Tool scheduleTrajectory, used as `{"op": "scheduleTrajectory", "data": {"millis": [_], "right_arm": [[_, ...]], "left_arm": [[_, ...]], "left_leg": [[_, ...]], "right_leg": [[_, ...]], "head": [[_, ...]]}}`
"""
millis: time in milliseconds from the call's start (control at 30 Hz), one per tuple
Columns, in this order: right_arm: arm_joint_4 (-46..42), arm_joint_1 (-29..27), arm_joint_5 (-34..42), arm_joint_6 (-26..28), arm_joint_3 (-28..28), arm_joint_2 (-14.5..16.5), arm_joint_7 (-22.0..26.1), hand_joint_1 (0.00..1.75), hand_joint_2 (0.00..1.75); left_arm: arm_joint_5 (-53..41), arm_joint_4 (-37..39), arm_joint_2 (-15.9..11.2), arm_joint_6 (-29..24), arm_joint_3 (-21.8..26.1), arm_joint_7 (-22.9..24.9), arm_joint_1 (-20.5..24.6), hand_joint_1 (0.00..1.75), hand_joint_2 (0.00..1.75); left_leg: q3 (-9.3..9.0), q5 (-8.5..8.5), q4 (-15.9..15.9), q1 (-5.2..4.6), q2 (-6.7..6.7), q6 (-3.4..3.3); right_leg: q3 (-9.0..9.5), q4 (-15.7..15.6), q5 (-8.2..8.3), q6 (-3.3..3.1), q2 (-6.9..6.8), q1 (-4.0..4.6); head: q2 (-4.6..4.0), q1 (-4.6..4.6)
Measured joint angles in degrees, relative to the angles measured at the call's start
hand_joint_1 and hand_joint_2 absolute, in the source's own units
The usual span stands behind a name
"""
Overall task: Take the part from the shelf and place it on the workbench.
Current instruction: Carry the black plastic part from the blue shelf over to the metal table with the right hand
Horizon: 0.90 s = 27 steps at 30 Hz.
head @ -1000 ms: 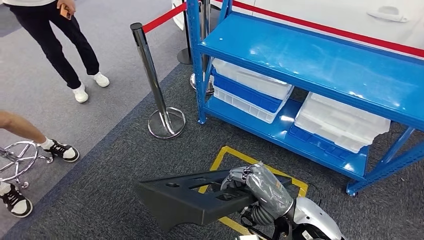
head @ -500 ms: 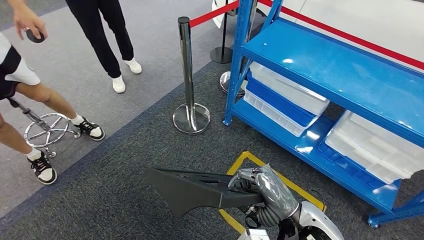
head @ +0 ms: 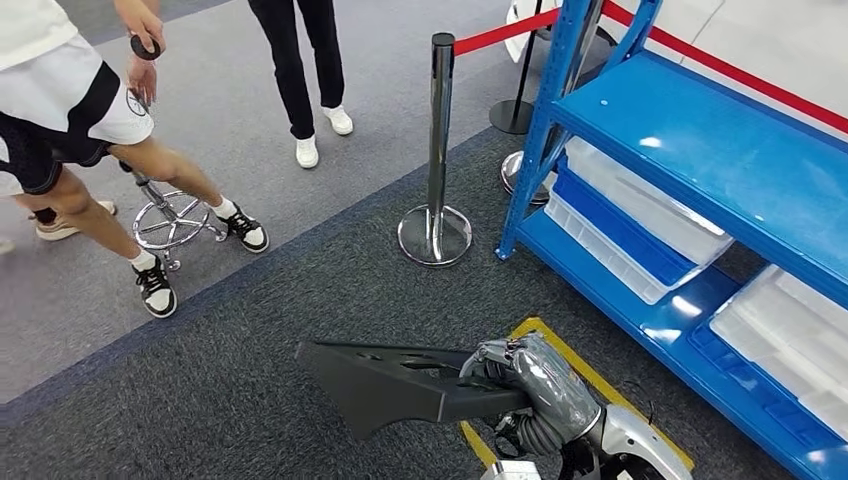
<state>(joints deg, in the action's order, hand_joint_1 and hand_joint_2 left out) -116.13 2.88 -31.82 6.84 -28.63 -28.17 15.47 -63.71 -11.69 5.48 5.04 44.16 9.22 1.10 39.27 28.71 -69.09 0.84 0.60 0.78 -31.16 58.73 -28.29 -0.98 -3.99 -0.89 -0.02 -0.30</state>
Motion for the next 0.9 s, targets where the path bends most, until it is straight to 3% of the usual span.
{"op": "scheduleTrajectory", "data": {"millis": [67, 100, 133, 200, 267, 333, 400, 433, 467, 500, 567, 633, 700, 733, 800, 833, 900], "right_arm": [[0.00, 0.02, 0.00, 0.01, 0.00, -0.01, 0.00, 1.75, 1.75], [-0.01, 0.04, 0.00, 0.01, 0.00, -0.01, 0.01, 1.75, 1.75], [-0.01, 0.05, 0.00, 0.01, 0.00, -0.01, 0.02, 1.75, 1.75], [-0.02, 0.09, 0.00, 0.02, 0.00, -0.02, 0.03, 1.75, 1.75], [-0.02, 0.11, 0.00, 0.03, 0.01, -0.03, 0.03, 1.75, 1.75], [-0.01, 0.03, 0.00, 0.03, 0.02, -0.09, 0.03, 1.75, 1.75], [0.02, -0.10, 0.00, 0.03, 0.01, -0.15, 0.01, 1.75, 1.75], [0.02, -0.14, 0.00, 0.03, 0.01, -0.15, 0.01, 1.75, 1.75], [0.02, -0.14, 0.00, 0.03, 0.01, -0.15, 0.00, 1.75, 1.75], [0.02, -0.13, 0.00, 0.03, 0.02, -0.15, 0.00, 1.75, 1.75], [0.01, -0.14, 0.00, 0.03, 0.02, -0.16, 0.00, 1.75, 1.75], [-0.01, -0.11, 0.00, 0.04, 0.02, -0.22, 0.00, 1.75, 1.75], [-0.03, -0.02, 0.00, 0.07, 0.02, -0.28, 0.00, 1.75, 1.75], [-0.03, 0.01, 0.00, 0.07, 0.02, -0.31, -0.01, 1.75, 1.75], [-0.08, -0.01, 0.00, 0.09, 0.02, -0.31, 0.01, 1.75, 1.75], [-0.09, -0.04, 0.00, 0.10, 0.02, -0.31, 0.01, 1.75, 1.75], [-0.09, -0.11, 0.00, 0.10, 0.02, -0.31, 0.02, 1.75, 1.75]], "left_arm": [[-0.01, 0.00, -0.07, -0.02, -0.01, 0.00, 0.05, 0.00, 1.75], [-0.01, 0.00, -0.09, -0.03, -0.01, -0.01, 0.08, 0.00, 1.75], [-0.01, 0.01, -0.09, -0.05, -0.01, -0.02, 0.08, 0.00, 1.75], [-0.01, 0.03, -0.09, -0.08, -0.01, -0.03, -0.03, 0.00, 1.75], [-0.02, 0.05, -0.08, -0.08, -0.01, -0.03, -0.04, 0.00, 1.75], [-0.02, 0.06, -0.08, -0.08, -0.02, -0.04, 0.07, 0.00, 1.75], [-0.02, 0.07, -0.08, -0.08, -0.03, -0.03, 0.10, 0.00, 1.75], [-0.03, 0.07, -0.09, -0.08, -0.02, -0.03, 0.09, 0.00, 1.75], [-0.03, 0.07, -0.10, -0.08, -0.02, -0.02, 0.09, 0.00, 1.75], [-0.03, 0.07, -0.11, -0.08, -0.02, -0.02, 0.11, 0.00, 1.75], [-0.03, 0.09, -0.02, -0.06, -0.04, -0.03, 0.18, 0.00, 1.75], [-0.02, 0.14, 0.08, -0.02, -0.05, -0.04, 0.19, 0.00, 1.75], [-0.02, 0.20, 0.08, 0.01, -0.05, -0.03, 0.01, 0.00, 1.75], [-0.02, 0.22, 0.08, 0.00, -0.05, -0.03, -0.10, 0.00, 1.75], [-0.02, 0.24, 0.07, 0.00, -0.05, -0.02, -0.06, 0.00, 1.75], [-0.02, 0.24, 0.08, -0.01, -0.05, -0.02, 0.03, 0.00, 1.75], [-0.02, 0.24, 0.08, -0.01, -0.05, -0.03, 0.20, 0.00, 1.75]], "left_leg": [[-4.12, -2.41, 7.49, -0.28, 1.89, -0.58], [-5.17, -2.84, 9.53, -0.46, 2.40, -0.98], [-5.34, -2.78, 10.13, -0.66, 2.39, -1.39], [-5.24, -3.12, 10.47, -0.64, 1.13, -2.10], [-5.43, -3.55, 11.04, -0.45, -0.01, -2.88], [-5.52, -3.81, 11.31, -0.43, -1.10, -3.45], [-5.42, -3.86, 11.23, -0.63, -2.41, -3.66], [-5.40, -3.85, 11.12, -0.75, -3.18, -3.69], [-5.42, -3.83, 10.99, -0.85, -4.00, -3.70], [-5.45, -3.80, 10.85, -0.93, -4.84, -3.69], [-5.31, -3.75, 10.53, -0.99, -6.38, -3.55], [-4.79, -3.89, 10.40, -0.73, -7.76, -3.01], [-4.34, -4.17, 10.51, -0.46, -9.16, -2.21], [-4.13, -3.97, 10.18, -0.56, -8.76, -1.90], [-2.60, -1.94, 6.90, -0.81, -5.67, -1.41], [-1.09, -0.16, 3.68, -0.78, -3.55, -1.19], [2.32, 2.80, -3.19, -0.32, -1.59, -0.68]], "right_leg": [[0.25, 0.04, -0.26, 0.49, -1.17, 0.16], [0.37, 0.01, -0.36, 0.82, -1.68, 0.26], [0.48, -0.06, -0.41, 1.17, -2.17, 0.40], [0.78, -0.25, -0.52, 1.92, -2.95, 0.38], [0.34, 1.48, -2.04, 2.47, -0.98, 0.15], [-2.51, 7.80, -5.72, 2.64, 2.39, 0.02], [-6.18, 14.91, -8.42, 2.63, 3.69, 0.09], [-7.00, 16.15, -8.14, 2.54, 3.88, 0.12], [-6.70, 15.00, -6.66, 2.36, 4.03, 0.13], [-5.41, 11.80, -4.35, 2.07, 4.54, 0.17], [-2.19, 4.05, -0.57, 1.22, 7.60, 0.18], [-0.87, 0.52, 0.43, 0.71, 9.67, 0.30], [-0.65, -0.16, 0.64, 0.48, 8.52, 0.32], [-0.31, -0.73, 0.84, 0.28, 7.69, 0.22], [0.48, -1.90, 1.27, -0.24, 5.81, -0.03], [0.72, -2.10, 1.29, -0.37, 4.83, 0.11], [0.82, -2.04, 1.13, -0.41, 2.92, 0.23]], "head": [[0.00, 0.02], [0.00, 0.04], [0.00, 0.05], [0.00, 0.06], [0.00, 0.09], [0.00, 0.13], [0.00, 0.13], [0.00, 0.13], [0.00, 0.13], [0.00, 0.13], [0.00, 0.10], [0.00, 0.13], [0.00, 0.16], [0.00, 0.15], [0.00, 0.03], [0.00, -0.01], [0.00, -0.06]]}}
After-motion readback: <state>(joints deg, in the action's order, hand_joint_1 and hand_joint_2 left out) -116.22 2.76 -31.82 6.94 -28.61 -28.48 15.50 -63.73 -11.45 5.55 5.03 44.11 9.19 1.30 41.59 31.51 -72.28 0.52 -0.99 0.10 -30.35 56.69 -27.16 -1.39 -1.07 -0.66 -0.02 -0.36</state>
